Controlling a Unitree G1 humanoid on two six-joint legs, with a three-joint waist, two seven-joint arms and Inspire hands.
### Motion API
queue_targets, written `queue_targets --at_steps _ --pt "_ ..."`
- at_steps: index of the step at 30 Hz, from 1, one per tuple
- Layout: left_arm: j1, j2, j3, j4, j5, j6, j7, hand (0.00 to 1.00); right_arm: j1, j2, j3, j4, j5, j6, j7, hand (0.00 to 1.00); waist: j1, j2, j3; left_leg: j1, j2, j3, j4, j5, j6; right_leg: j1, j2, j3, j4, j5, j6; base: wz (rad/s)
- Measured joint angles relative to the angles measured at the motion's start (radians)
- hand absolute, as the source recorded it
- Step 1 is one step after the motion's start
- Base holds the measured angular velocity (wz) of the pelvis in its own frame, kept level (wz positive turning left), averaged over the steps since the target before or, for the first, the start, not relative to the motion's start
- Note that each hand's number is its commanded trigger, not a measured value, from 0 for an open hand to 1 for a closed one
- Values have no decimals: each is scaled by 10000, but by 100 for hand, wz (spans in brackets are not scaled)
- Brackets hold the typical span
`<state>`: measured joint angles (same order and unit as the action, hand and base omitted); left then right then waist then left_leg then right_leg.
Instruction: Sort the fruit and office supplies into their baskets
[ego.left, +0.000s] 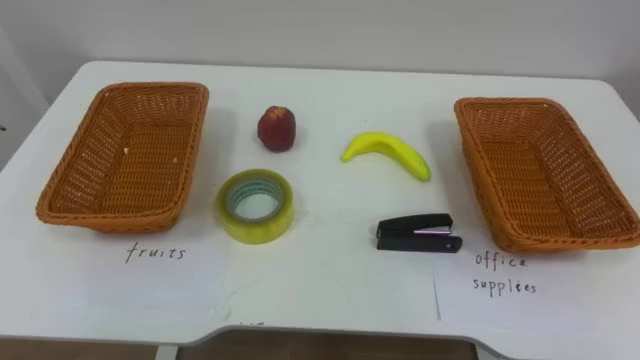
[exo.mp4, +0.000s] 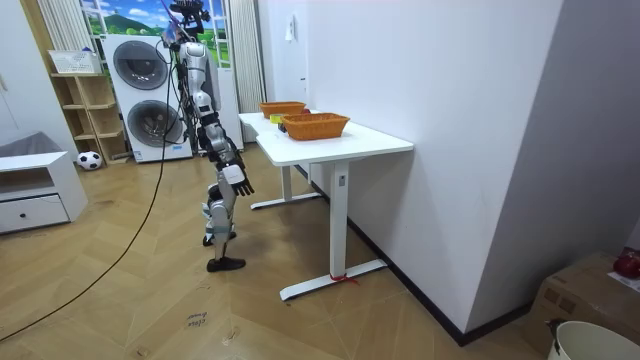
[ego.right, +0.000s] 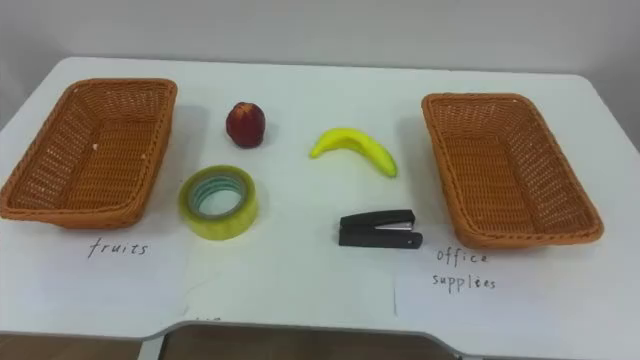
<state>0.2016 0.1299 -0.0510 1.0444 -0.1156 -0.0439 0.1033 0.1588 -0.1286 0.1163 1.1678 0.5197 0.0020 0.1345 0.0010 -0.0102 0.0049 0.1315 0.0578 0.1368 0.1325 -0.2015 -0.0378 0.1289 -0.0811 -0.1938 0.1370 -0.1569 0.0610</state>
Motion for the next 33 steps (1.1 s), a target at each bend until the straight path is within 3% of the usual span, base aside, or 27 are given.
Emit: queue_targets --at_steps 12,26,33 --pt "-87 -68 207 11 850 -8 232 0 -5 -9 -200 66 -147 -15 228 0 5 56 -1 4 1 16 -21 -1 0 -34 7 47 -5 0 0 0" --pt "-12 -55 671 170 871 -69 351 0 82 -3 -425 115 262 -22 209 0 -40 12 3 14 8 6 -25 -10 3 -12 7 4 -6 0 0 0" --pt "212 -56 857 133 858 -118 699 0 424 -4 -1660 113 1178 -92 -61 0 -476 -37 14 42 7 42 -29 -11 2 -4 8 27 -6 0 1 -1"
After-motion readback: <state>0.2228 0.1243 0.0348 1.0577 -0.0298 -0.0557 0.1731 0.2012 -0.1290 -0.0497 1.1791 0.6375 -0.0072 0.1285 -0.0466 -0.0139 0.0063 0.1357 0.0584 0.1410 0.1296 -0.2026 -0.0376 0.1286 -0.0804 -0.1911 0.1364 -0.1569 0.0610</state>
